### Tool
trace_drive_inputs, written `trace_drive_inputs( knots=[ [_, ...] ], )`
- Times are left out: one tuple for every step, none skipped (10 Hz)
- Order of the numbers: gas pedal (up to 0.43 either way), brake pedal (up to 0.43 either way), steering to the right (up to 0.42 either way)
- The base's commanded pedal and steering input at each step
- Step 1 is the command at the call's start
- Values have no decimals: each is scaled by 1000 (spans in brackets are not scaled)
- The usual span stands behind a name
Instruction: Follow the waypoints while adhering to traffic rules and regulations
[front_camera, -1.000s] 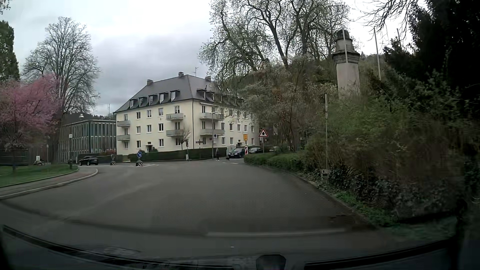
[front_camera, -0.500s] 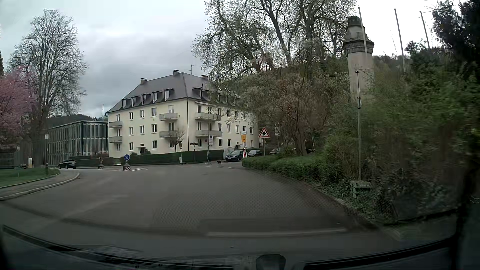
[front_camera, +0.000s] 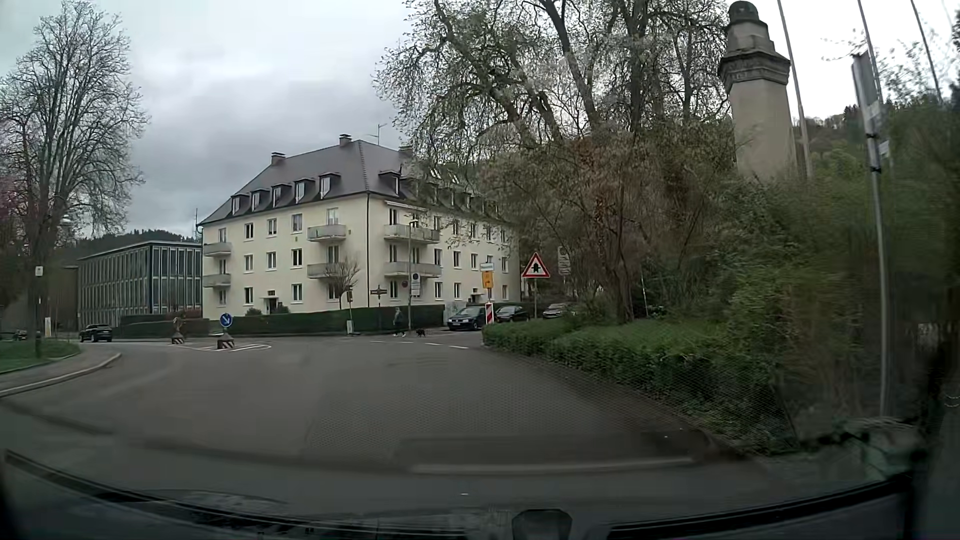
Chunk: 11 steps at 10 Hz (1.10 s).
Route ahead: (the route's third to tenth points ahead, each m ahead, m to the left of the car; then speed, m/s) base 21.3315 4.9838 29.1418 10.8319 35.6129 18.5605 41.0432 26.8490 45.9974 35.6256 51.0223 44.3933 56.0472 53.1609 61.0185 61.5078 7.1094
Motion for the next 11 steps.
trace_drive_inputs(
  knots=[
    [87,0,-14],
    [87,0,-17],
    [87,0,-20],
    [87,0,-23],
    [87,0,-27],
    [79,0,-32],
    [79,0,-38],
    [67,0,-44],
    [67,0,-49],
    [59,0,-56],
    [59,0,-63]
  ],
)
